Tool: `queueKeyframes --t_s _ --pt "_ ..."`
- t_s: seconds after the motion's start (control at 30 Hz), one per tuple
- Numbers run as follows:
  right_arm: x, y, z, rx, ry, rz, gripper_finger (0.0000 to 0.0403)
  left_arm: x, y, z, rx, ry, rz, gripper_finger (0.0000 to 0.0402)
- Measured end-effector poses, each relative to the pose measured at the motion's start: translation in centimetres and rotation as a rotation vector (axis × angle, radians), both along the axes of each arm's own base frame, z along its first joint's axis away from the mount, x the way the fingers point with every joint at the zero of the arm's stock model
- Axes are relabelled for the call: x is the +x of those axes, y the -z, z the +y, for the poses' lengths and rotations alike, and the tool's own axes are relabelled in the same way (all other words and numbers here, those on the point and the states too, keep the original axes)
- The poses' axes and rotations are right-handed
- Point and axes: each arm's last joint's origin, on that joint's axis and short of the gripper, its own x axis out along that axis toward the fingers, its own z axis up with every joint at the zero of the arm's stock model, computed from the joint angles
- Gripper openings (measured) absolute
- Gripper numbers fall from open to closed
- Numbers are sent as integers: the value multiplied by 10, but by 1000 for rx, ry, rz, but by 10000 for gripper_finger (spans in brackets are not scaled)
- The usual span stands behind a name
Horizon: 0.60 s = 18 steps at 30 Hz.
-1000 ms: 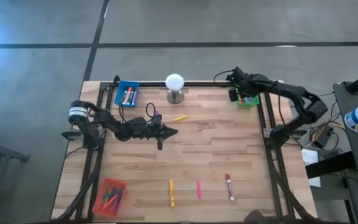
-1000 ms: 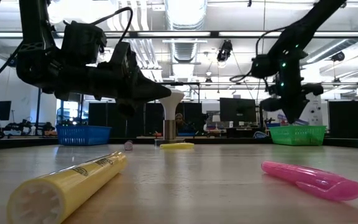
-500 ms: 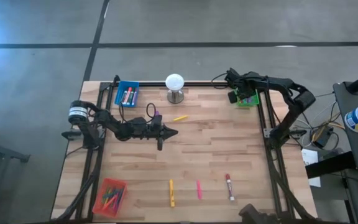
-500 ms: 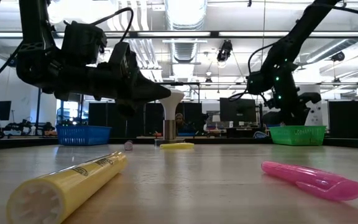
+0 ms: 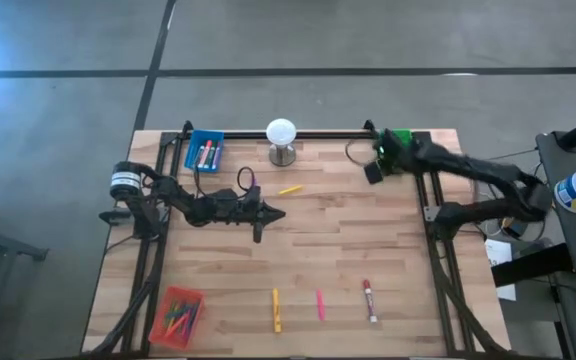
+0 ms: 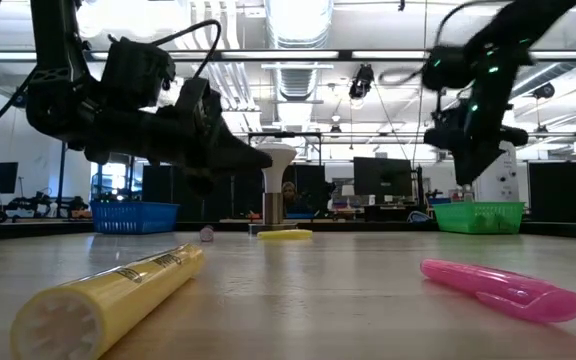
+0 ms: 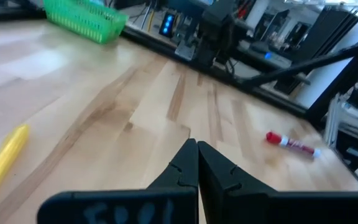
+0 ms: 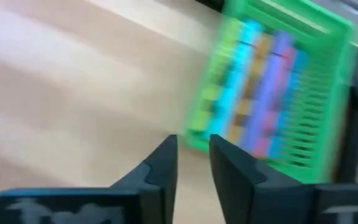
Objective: Pick & Place Markers
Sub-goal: Put the yellow highlighter pen into the green bin
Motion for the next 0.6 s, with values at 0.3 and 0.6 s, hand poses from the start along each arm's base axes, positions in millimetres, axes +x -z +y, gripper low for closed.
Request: queueKeyframes --t_s 0.3,0.6 --pt "-2 28 76 -192 -365 -557 24 3 8 -8 -76 16 109 0" --pt "-10 43 107 -352 -555 -968 18 31 -4 -50 -118 -46 246 0"
